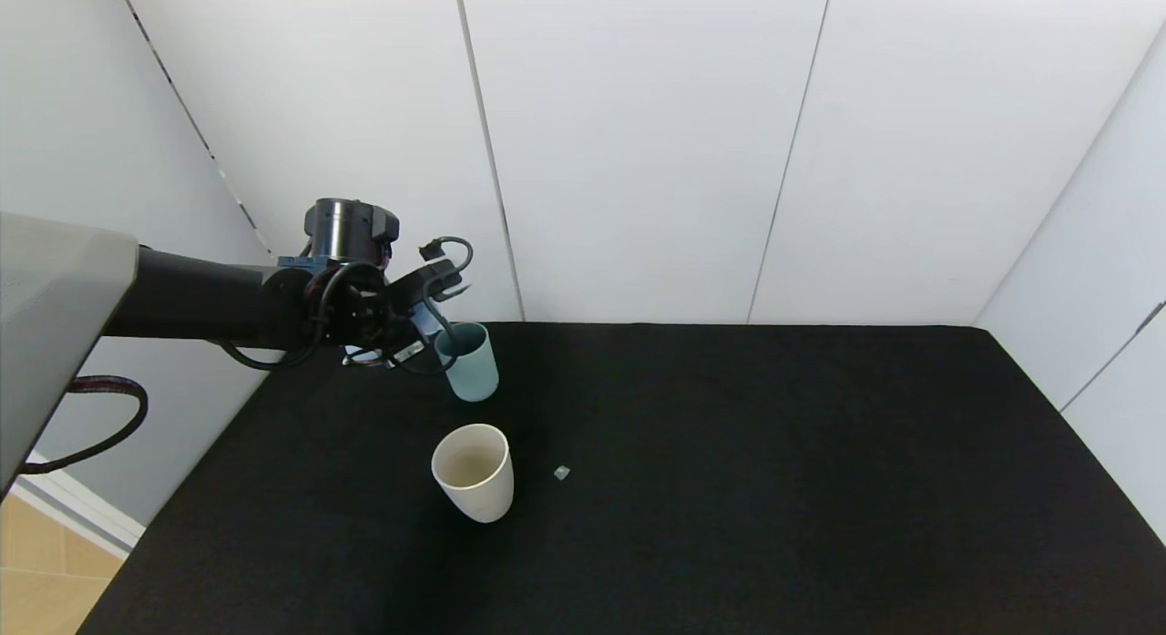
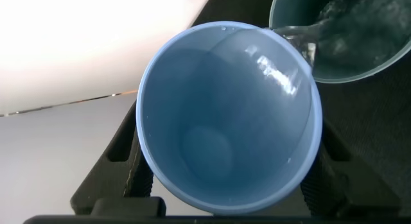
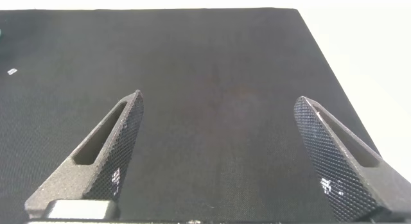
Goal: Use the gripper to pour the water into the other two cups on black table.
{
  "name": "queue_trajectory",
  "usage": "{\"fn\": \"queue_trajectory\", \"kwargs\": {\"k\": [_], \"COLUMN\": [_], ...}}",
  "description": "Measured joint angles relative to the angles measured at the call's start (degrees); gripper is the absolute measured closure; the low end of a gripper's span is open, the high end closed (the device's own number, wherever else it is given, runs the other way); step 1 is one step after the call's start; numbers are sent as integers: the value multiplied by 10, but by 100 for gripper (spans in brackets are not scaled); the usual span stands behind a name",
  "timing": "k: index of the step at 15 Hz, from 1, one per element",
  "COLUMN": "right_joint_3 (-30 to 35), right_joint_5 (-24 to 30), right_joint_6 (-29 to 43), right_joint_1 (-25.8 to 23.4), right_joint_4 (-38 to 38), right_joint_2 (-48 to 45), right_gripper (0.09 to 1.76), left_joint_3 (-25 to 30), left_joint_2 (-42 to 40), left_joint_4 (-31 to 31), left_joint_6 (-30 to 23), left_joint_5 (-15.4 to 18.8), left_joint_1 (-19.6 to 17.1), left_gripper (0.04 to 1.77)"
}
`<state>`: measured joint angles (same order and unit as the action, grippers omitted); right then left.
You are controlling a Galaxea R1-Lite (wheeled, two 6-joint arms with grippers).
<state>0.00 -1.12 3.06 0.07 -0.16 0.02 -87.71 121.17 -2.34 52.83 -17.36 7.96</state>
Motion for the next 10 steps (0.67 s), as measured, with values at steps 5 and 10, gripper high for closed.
{"fn": "queue_trajectory", "kwargs": {"k": [5,10], "right_joint_3": [0,0], "right_joint_5": [0,0], "right_joint_6": [0,0], "right_joint_1": [0,0], "right_joint_4": [0,0], "right_joint_2": [0,0], "right_gripper": [14,14], "left_joint_3": [1,2], "left_joint_2": [-2,-6], "left_joint_4": [0,0], "left_joint_6": [8,15], "left_joint_5": [-15,-22], "left_joint_1": [7,8], "left_gripper": [56,56]}}
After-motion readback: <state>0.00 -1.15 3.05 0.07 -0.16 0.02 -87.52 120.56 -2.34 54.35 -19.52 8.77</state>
